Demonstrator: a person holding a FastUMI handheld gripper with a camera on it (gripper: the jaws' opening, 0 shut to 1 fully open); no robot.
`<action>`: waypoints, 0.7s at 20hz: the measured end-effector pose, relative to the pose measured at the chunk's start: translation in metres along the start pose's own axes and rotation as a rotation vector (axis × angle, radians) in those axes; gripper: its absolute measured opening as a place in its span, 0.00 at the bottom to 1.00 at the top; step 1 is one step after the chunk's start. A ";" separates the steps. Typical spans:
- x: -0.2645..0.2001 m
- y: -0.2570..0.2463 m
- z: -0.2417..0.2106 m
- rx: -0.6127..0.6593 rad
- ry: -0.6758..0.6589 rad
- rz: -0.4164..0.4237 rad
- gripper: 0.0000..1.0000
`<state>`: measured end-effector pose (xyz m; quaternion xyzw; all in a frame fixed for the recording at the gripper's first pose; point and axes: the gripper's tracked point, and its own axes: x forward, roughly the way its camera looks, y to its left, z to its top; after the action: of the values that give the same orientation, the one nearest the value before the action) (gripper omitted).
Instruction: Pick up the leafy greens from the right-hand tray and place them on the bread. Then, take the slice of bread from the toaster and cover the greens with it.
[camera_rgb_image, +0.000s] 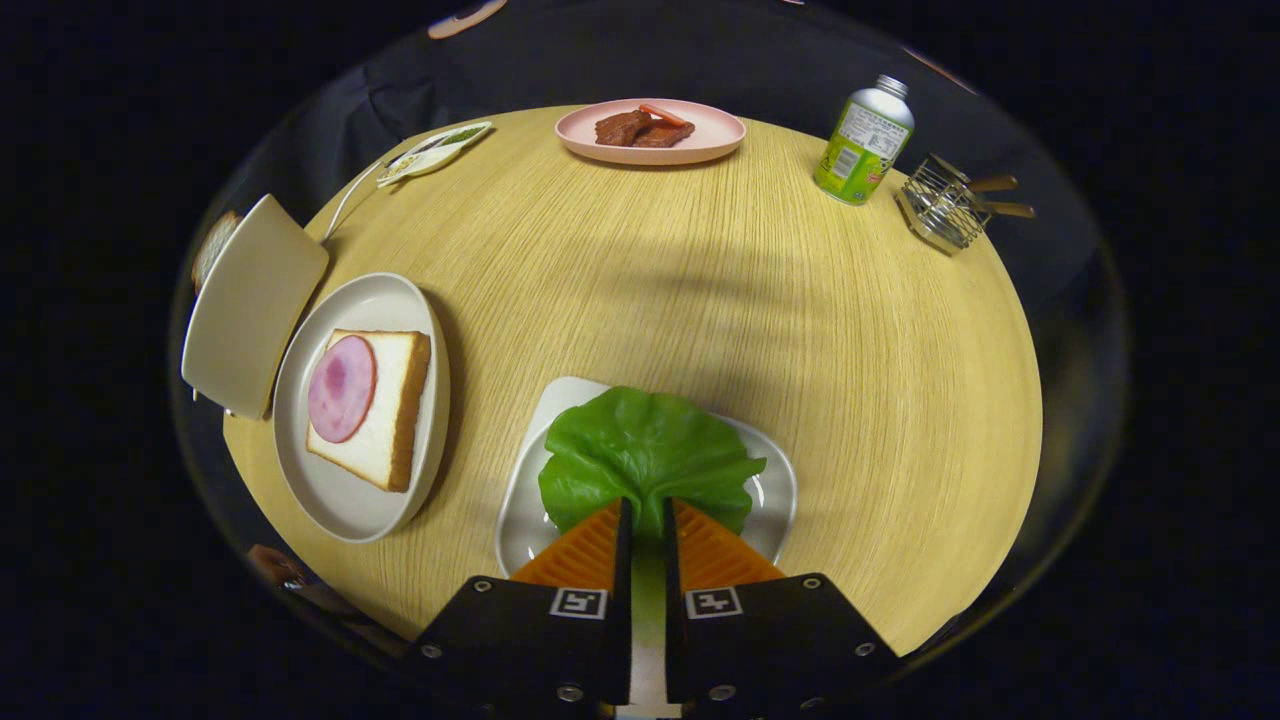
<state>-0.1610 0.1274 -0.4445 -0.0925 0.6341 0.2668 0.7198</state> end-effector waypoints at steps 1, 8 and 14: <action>-0.001 0.000 -0.001 0.022 0.003 -0.004 0.07; -0.045 0.021 0.013 0.214 -0.067 0.095 0.02; -0.084 0.053 0.037 0.223 -0.137 0.145 0.02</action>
<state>-0.1601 0.1674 -0.3464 0.0528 0.6142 0.2517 0.7461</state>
